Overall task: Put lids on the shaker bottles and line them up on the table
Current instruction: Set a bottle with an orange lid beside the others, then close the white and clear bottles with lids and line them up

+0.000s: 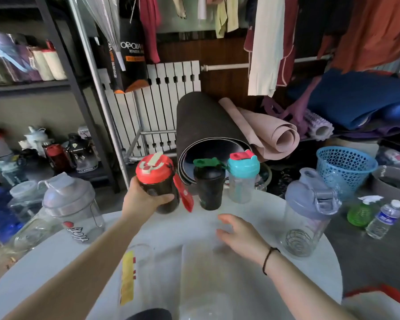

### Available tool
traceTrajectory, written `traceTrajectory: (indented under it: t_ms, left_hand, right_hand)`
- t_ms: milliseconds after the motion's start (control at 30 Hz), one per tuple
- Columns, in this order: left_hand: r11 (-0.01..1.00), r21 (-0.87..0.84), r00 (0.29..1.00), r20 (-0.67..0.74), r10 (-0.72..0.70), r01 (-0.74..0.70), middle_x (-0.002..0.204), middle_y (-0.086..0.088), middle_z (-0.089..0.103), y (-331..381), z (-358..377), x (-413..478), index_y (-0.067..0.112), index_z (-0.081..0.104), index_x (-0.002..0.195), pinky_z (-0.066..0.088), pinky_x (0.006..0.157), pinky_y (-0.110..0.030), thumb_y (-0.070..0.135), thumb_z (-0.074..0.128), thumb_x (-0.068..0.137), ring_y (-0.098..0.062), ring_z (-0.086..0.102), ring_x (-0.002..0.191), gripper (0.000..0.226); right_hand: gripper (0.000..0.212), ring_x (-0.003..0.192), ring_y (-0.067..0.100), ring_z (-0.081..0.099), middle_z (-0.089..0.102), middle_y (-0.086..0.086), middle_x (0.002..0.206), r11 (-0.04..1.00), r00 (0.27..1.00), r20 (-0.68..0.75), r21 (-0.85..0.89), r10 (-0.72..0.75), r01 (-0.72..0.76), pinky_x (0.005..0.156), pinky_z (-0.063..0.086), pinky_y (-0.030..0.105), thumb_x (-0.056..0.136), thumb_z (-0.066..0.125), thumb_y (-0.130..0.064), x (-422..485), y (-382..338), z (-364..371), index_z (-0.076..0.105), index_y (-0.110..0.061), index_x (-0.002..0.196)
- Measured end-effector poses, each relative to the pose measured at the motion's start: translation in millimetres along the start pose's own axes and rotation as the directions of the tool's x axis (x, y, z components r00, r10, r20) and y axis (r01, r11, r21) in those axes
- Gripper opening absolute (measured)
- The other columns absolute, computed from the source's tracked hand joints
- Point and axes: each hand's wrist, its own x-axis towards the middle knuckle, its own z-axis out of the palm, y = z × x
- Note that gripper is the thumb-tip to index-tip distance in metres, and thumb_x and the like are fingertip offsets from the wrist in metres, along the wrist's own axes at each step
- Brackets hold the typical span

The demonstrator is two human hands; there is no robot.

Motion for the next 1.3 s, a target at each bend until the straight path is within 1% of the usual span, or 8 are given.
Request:
traceTrajectory:
  t_ms: [100,200,367,533,833,1067,1200,1300]
  left_hand:
    - [0.999,0.028,0.99,0.14,-0.032,0.028,0.121,0.0,0.061,-19,-7,25,0.019,0.042,0.132,0.048,0.099,-0.044,0.021,0.094,0.042,-0.023,0.059,0.112,0.104]
    - [0.995,0.089,0.944,0.324,-0.066,0.039,0.114,0.001,0.064,-32,-3,39,0.021,0.041,0.135,0.053,0.086,-0.035,0.01,0.091,0.046,-0.02,0.061,0.105,0.103]
    - [0.996,0.021,0.861,0.501,-0.086,0.087,0.113,-0.004,0.065,-38,8,61,0.026,0.042,0.134,0.059,0.082,-0.043,-0.002,0.086,0.053,-0.023,0.063,0.103,0.096]
    - [0.996,0.057,0.758,0.645,-0.091,0.071,0.118,-0.002,0.06,-33,11,79,0.023,0.042,0.131,0.059,0.072,-0.023,-0.016,0.074,0.066,-0.018,0.059,0.108,0.082]
    - [0.99,0.079,0.672,0.728,-0.136,0.115,0.128,-0.006,0.06,-33,17,94,0.024,0.045,0.131,0.049,0.1,-0.043,-0.015,0.071,0.069,-0.025,0.059,0.117,0.078]
    - [0.969,0.197,0.763,0.601,-0.24,0.149,0.148,-0.008,0.04,-38,11,82,0.038,0.01,0.148,0.045,0.105,-0.047,-0.003,0.08,0.057,-0.027,0.049,0.127,0.122]
    - [0.903,0.425,0.897,0.372,-0.24,0.065,0.151,-0.014,0.036,-37,1,49,0.012,0.009,0.151,0.039,0.107,-0.042,-0.002,0.071,0.073,-0.032,0.043,0.131,0.1]
    - [0.824,0.567,0.909,0.347,-0.23,-0.008,0.144,-0.016,0.042,-32,-3,22,0.005,0.025,0.146,0.042,0.101,-0.038,0.001,0.066,0.078,-0.033,0.046,0.126,0.079]
  right_hand:
    - [0.043,0.123,0.007,0.049,0.052,-0.005,0.138,1.0,1.0,0.006,0.016,0.01,-0.01,0.104,0.033,0.018,0.091,0.057,-0.023,-3,21,1,0.049,-0.021,0.133]
    - [0.038,0.114,0.001,0.049,0.055,-0.01,0.132,0.999,0.999,0.04,-0.027,-0.023,0.024,0.098,0.035,0.015,0.09,0.057,-0.027,1,27,2,0.053,-0.026,0.128]
    - [0.057,0.141,0.023,0.023,0.026,-0.004,0.153,0.869,0.986,0.164,-0.493,0.042,0.045,0.114,0.025,0.04,0.084,0.055,-0.047,2,35,1,0.039,-0.031,0.136]
    - [0.058,0.138,0.029,0.023,0.026,0.004,0.15,0.809,0.975,0.209,-0.584,0.077,0.062,0.11,0.029,0.045,0.083,0.058,-0.042,3,29,1,0.038,-0.028,0.136]
    - [0.065,0.142,0.026,0.013,0.016,0.0,0.154,0.836,0.97,0.227,-0.547,0.091,0.05,0.113,0.023,0.047,0.082,0.059,-0.043,5,33,3,0.032,-0.031,0.14]
    - [0.066,0.143,0.025,0.013,0.018,0.001,0.155,0.862,0.978,0.195,-0.505,0.07,0.039,0.114,0.019,0.047,0.083,0.059,-0.043,-1,36,4,0.03,-0.033,0.142]
    - [0.088,0.147,0.02,0.009,0.01,-0.003,0.159,0.884,0.982,0.109,-0.43,-0.151,0.184,0.117,0.019,0.047,0.082,0.061,-0.026,-22,41,8,0.003,-0.045,0.145]
    - [0.111,0.147,0.025,0.012,0.003,-0.003,0.159,0.588,0.826,0.206,-0.614,-0.525,0.527,0.117,0.015,0.05,0.07,0.062,-0.003,-46,30,11,-0.008,-0.048,0.144]
